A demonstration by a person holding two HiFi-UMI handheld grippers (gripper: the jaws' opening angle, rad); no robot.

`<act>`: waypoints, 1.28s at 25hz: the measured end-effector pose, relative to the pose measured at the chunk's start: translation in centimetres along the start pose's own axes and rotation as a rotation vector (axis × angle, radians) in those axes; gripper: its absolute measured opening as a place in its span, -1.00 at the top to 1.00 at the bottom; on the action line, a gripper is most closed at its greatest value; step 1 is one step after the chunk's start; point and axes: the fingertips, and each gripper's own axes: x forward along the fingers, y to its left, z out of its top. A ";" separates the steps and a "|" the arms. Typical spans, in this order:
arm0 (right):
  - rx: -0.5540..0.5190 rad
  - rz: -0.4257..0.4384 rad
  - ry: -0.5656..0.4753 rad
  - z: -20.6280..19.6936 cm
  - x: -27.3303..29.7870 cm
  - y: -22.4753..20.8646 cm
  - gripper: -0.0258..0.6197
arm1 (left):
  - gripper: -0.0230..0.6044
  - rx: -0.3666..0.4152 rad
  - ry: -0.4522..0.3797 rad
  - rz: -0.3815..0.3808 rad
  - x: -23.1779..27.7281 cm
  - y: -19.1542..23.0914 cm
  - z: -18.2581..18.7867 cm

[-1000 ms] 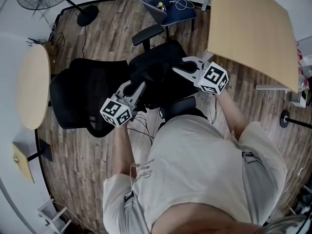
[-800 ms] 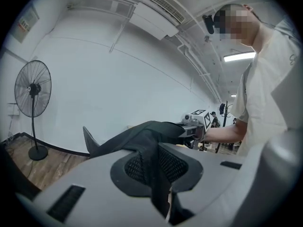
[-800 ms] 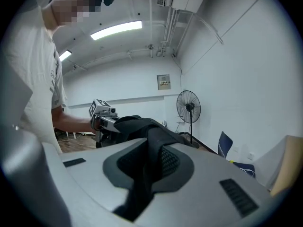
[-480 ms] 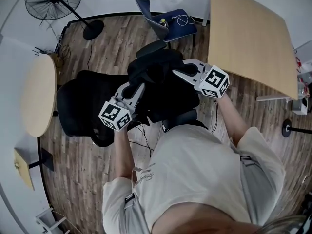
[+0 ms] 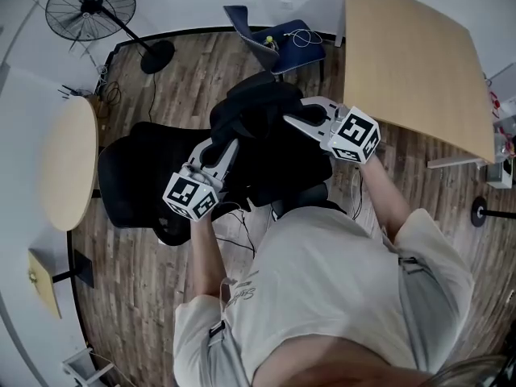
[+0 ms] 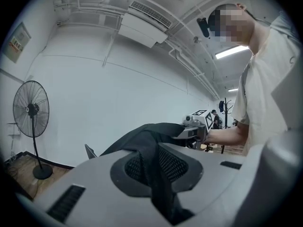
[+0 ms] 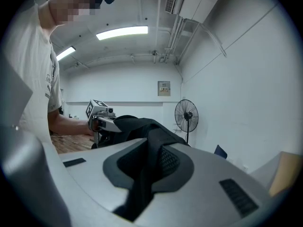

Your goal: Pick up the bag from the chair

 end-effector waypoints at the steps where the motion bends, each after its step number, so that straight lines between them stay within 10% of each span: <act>1: -0.003 -0.001 -0.001 0.1 0.0 0.1 0.83 | 0.77 0.002 0.001 0.001 -0.1 -0.1 0.0; 32: 0.008 0.013 0.007 -1.1 -0.7 1.6 0.83 | 0.77 0.015 0.032 0.013 -0.6 -1.3 -1.3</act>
